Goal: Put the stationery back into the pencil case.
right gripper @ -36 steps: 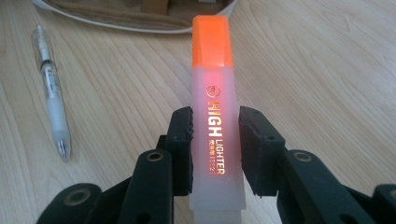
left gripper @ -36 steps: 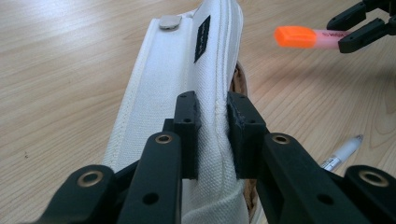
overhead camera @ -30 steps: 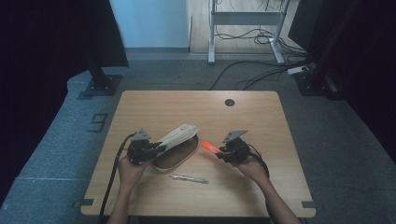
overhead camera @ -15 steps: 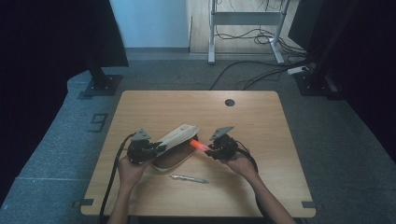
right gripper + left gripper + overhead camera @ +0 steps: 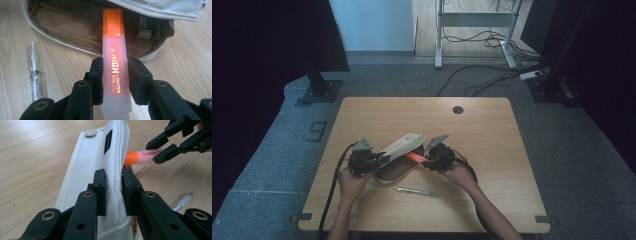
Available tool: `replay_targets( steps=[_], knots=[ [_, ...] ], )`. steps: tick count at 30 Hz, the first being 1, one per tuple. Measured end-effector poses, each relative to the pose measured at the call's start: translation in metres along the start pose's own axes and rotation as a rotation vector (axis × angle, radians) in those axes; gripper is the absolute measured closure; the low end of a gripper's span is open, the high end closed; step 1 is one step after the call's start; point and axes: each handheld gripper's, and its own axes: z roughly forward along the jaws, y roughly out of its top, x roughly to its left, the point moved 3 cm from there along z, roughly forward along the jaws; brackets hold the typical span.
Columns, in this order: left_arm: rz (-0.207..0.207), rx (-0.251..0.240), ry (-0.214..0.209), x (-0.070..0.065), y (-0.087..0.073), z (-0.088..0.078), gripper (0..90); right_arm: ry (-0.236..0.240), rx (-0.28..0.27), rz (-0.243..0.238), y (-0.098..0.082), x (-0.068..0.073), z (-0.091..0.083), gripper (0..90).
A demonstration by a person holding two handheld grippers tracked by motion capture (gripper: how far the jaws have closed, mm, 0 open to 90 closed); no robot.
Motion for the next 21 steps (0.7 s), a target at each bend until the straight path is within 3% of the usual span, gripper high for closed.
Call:
replay_targets(
  steps=[21],
  knots=[
    [0.003, 0.001, -0.006, -0.002, 0.001, 0.001, 75.3, 0.013, 0.015, -0.043, 0.025, 0.010, 0.039, 65.4]
  ],
)
